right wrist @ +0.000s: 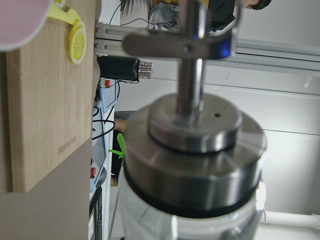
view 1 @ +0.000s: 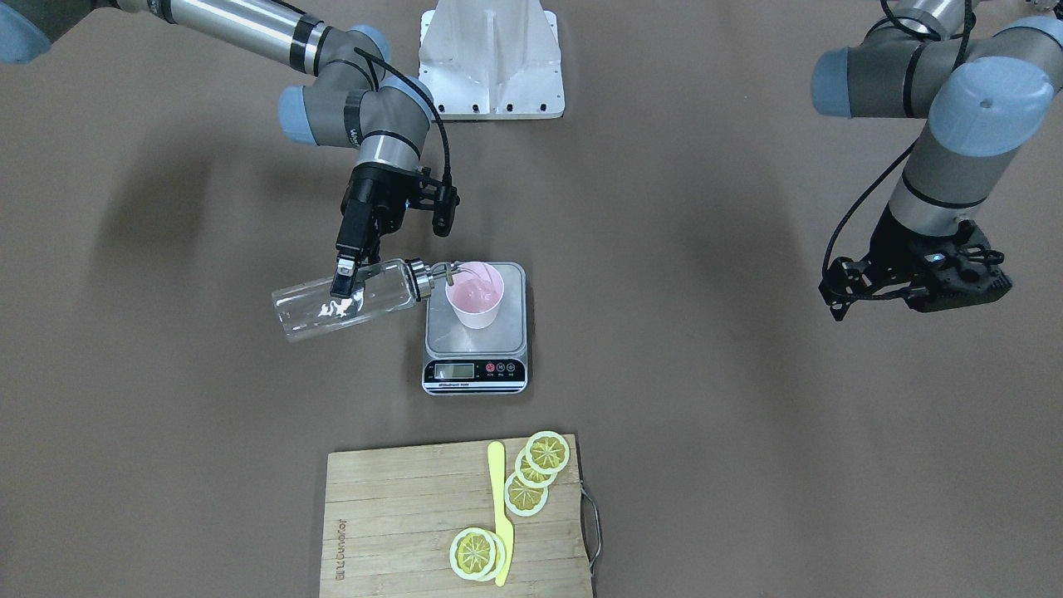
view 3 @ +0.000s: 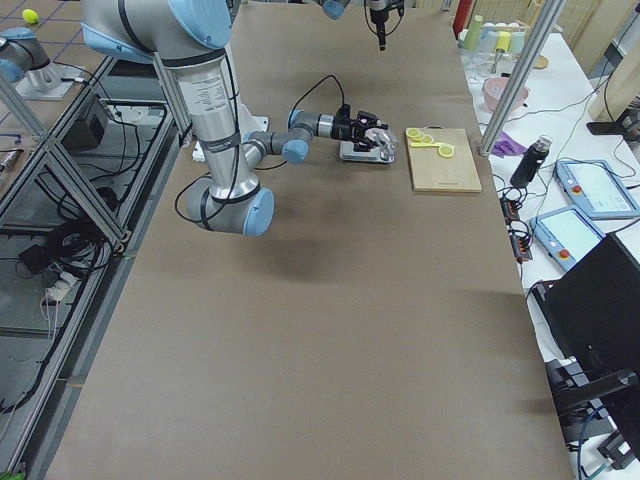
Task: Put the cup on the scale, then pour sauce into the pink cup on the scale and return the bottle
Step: 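Tilt the bottle upright and carry it back with the right gripper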
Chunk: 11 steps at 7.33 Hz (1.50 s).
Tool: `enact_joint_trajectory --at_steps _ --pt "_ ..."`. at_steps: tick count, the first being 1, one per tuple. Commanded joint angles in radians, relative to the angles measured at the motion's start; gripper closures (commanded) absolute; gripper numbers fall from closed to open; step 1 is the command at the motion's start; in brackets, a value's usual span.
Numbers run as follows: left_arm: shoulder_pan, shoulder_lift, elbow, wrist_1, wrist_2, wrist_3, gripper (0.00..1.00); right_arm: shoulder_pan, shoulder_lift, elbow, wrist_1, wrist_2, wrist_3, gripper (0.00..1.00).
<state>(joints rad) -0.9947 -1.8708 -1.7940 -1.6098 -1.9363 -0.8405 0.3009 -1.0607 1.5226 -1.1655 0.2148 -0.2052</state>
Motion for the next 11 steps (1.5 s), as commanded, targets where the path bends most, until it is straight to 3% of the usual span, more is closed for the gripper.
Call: enact_joint_trajectory --at_steps 1,3,6,8,9,10,11 --pt "-0.001 -0.001 -0.001 -0.001 0.000 -0.005 0.02 0.004 -0.016 -0.004 0.130 0.064 0.124 1.00" --pt "-0.002 -0.002 -0.001 -0.001 0.000 -0.005 0.02 0.009 -0.022 0.011 0.164 0.159 0.284 1.00" --pt "-0.009 -0.005 -0.007 -0.001 -0.001 -0.009 0.02 0.070 -0.084 0.014 0.308 0.279 0.448 1.00" --pt "-0.009 -0.007 -0.007 -0.001 -0.001 -0.009 0.02 0.144 -0.097 0.033 0.310 0.446 0.685 1.00" --pt "-0.009 -0.008 -0.008 0.001 -0.001 -0.009 0.02 0.173 -0.157 0.056 0.395 0.518 0.763 1.00" --pt "-0.009 -0.010 -0.010 0.001 -0.001 -0.009 0.02 0.213 -0.241 0.051 0.569 0.607 0.789 1.00" --pt "-0.009 -0.011 -0.015 0.001 -0.001 -0.009 0.02 0.234 -0.293 0.048 0.634 0.650 0.797 1.00"
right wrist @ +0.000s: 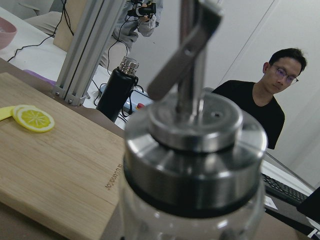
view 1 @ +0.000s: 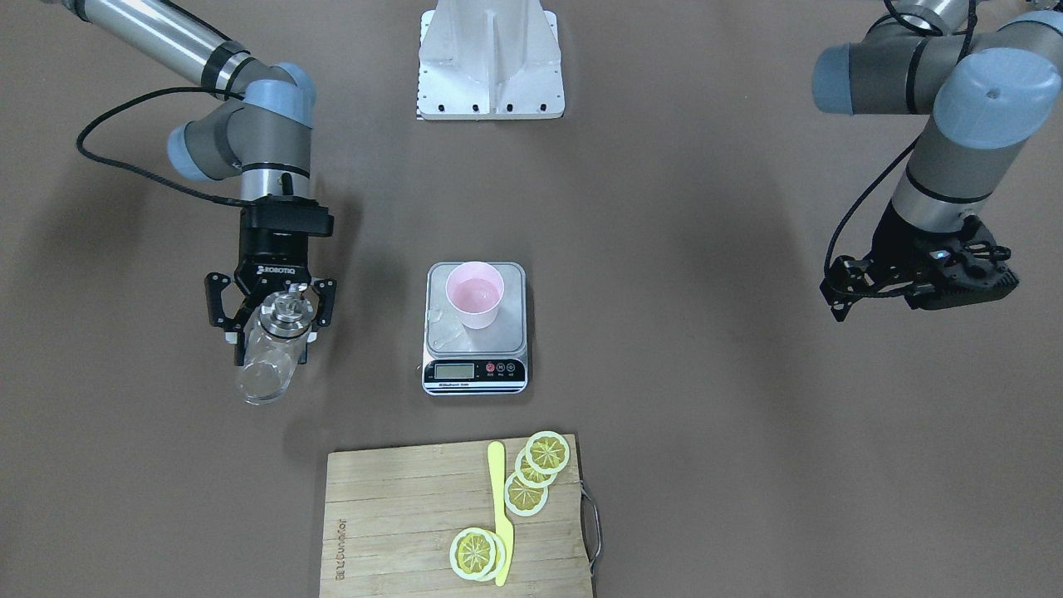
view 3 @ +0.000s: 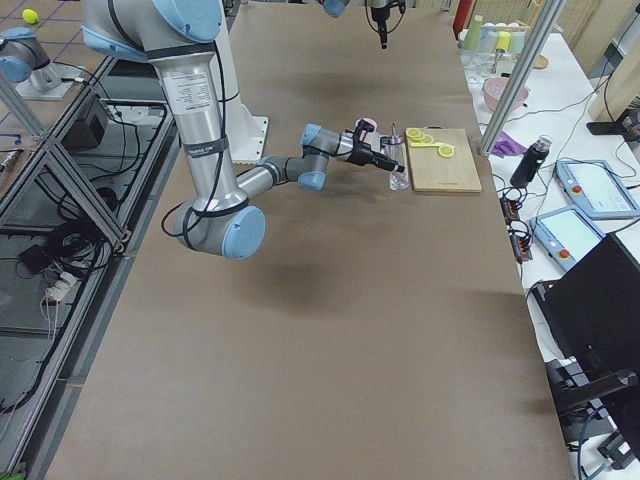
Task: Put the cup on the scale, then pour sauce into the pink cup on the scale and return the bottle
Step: 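Tilt the bottle upright and carry it back with the right gripper, then lower the sauce bottle onto the table and open the right gripper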
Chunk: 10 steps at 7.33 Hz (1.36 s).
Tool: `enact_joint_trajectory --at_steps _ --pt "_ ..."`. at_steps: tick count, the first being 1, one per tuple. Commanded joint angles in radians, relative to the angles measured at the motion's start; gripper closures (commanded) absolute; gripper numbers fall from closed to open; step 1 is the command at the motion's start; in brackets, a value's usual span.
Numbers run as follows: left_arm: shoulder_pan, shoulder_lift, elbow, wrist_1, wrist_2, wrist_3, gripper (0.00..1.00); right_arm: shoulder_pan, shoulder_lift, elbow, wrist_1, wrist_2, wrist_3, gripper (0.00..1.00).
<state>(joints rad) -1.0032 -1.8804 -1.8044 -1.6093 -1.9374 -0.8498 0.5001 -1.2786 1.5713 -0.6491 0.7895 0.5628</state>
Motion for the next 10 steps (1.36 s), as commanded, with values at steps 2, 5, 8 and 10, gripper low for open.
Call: enact_joint_trajectory --at_steps 2,5,8,10 --pt "0.000 -0.002 -0.009 0.002 0.000 -0.002 0.02 0.066 -0.105 0.002 0.131 0.161 0.221 1.00" --pt "0.000 -0.003 -0.012 0.003 0.002 -0.002 0.02 0.125 -0.120 -0.010 0.129 0.276 0.367 1.00" --pt "-0.002 -0.006 -0.015 0.003 0.002 -0.002 0.02 0.149 -0.125 -0.069 0.109 0.356 0.396 1.00" --pt "-0.003 -0.005 -0.019 0.003 0.002 -0.002 0.02 0.149 -0.126 -0.080 0.106 0.369 0.396 1.00"
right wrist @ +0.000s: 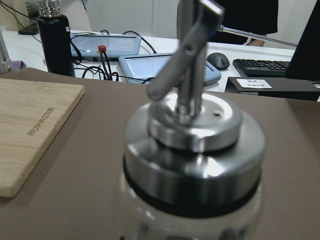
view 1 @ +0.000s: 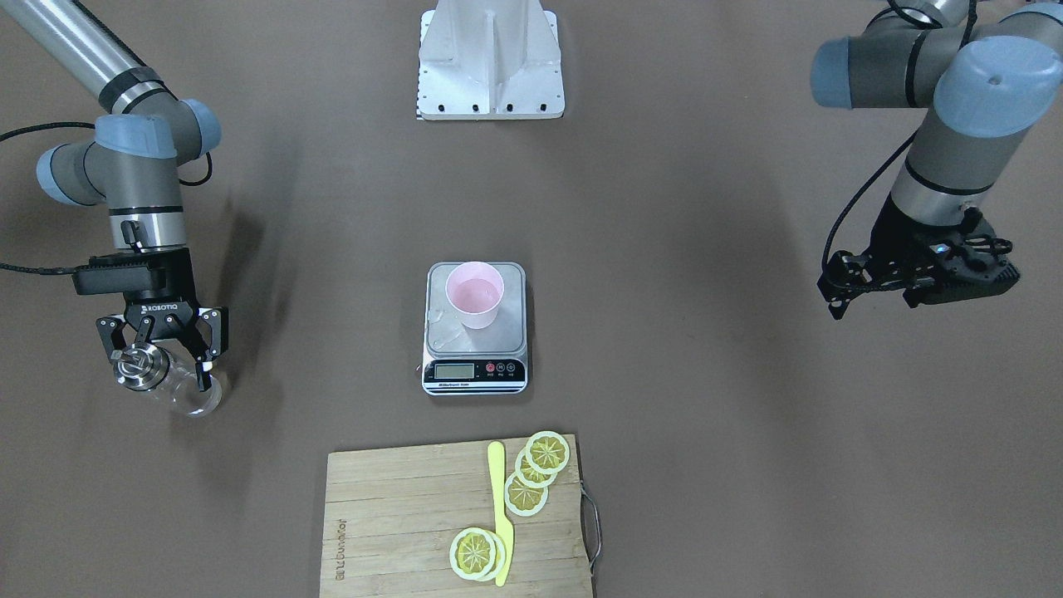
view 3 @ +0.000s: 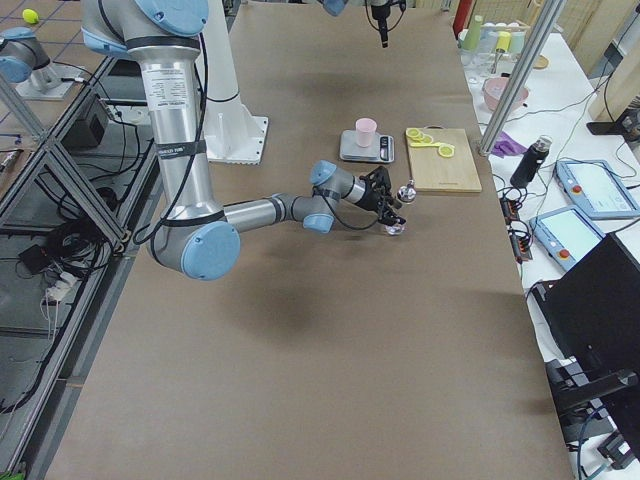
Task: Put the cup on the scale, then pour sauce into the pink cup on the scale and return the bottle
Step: 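Lower the sauce bottle onto the table and open the right gripper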
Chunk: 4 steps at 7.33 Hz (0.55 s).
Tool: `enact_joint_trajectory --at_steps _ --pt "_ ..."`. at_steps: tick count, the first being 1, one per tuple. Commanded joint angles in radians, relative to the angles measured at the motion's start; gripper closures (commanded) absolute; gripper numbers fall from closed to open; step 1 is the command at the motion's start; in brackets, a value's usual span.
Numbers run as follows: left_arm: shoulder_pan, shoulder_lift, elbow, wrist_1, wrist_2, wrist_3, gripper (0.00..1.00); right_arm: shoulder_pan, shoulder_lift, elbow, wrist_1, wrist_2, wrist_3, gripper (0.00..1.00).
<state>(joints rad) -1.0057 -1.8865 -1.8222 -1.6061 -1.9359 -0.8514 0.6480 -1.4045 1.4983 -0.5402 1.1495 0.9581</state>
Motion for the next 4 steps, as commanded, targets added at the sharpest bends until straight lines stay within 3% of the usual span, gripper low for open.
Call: enact_joint_trajectory --at_steps 1,2,3,4 --pt "-0.001 0.000 -0.002 0.000 0.000 0.000 0.02 0.001 0.002 -0.007 -0.001 0.009 0.002 1.00" --pt "-0.001 0.001 -0.002 0.000 0.000 0.000 0.02 0.001 0.004 -0.009 -0.001 0.009 0.001 0.91" --pt "-0.001 0.001 -0.002 0.002 0.000 0.000 0.02 -0.001 0.007 -0.009 0.002 0.006 0.004 0.05" --pt "-0.002 0.001 -0.002 0.002 0.000 0.000 0.02 -0.001 0.005 -0.009 0.008 0.007 0.007 0.00"
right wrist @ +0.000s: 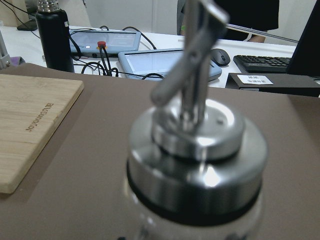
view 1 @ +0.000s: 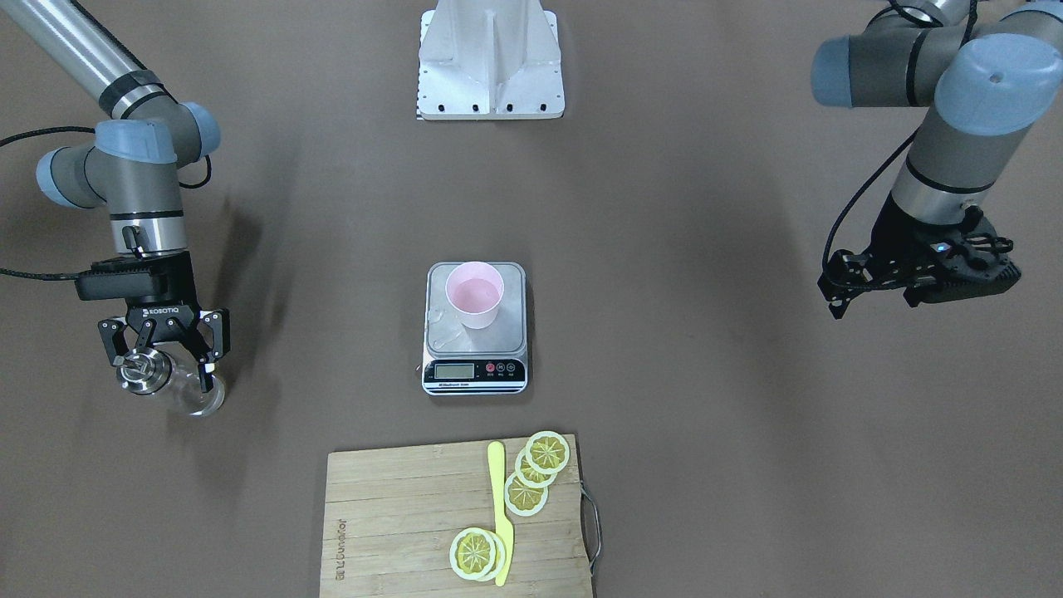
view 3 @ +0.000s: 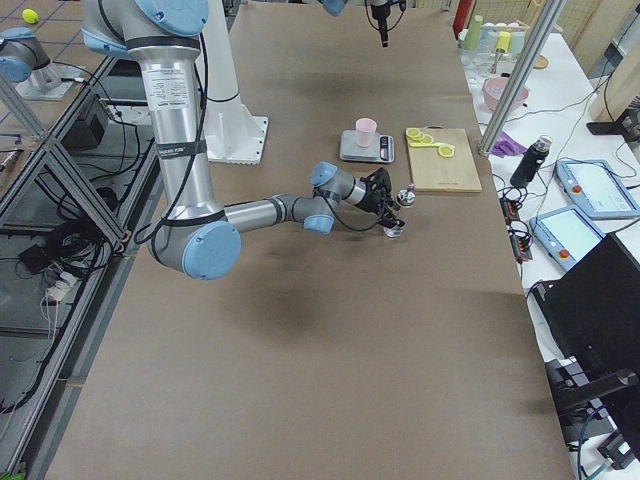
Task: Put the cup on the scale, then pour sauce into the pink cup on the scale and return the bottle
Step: 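Lower the sauce bottle onto the table and open the right gripper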
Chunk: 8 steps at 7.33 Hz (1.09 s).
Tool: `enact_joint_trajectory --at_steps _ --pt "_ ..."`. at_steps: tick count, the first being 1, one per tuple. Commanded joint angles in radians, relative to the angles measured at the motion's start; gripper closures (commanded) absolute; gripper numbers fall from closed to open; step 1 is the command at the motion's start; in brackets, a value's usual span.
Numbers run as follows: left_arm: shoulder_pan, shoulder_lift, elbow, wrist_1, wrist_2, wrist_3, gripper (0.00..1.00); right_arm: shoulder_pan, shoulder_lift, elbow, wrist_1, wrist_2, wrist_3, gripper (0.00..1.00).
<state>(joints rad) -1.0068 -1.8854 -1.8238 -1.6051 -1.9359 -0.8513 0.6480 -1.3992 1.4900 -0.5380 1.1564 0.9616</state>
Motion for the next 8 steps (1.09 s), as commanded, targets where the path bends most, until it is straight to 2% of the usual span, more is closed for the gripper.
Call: enact_joint_trajectory --at_steps 1,3,4,6,8 --pt "-0.001 0.000 0.000 0.001 0.000 0.000 0.02 -0.004 -0.006 -0.001 0.006 -0.001 0.003 0.00" --pt "-0.001 0.000 0.000 0.001 0.000 0.000 0.02 -0.007 -0.023 0.015 0.009 -0.001 0.048 0.00" --pt "-0.001 0.000 0.004 -0.001 0.000 0.000 0.02 -0.030 -0.073 0.057 0.035 0.006 0.074 0.00" --pt "0.001 0.000 0.006 -0.003 -0.002 0.000 0.02 -0.056 -0.205 0.218 0.053 0.089 0.098 0.00" --pt "-0.001 0.003 0.002 -0.003 -0.002 0.000 0.02 -0.027 -0.343 0.393 -0.021 0.231 0.088 0.00"
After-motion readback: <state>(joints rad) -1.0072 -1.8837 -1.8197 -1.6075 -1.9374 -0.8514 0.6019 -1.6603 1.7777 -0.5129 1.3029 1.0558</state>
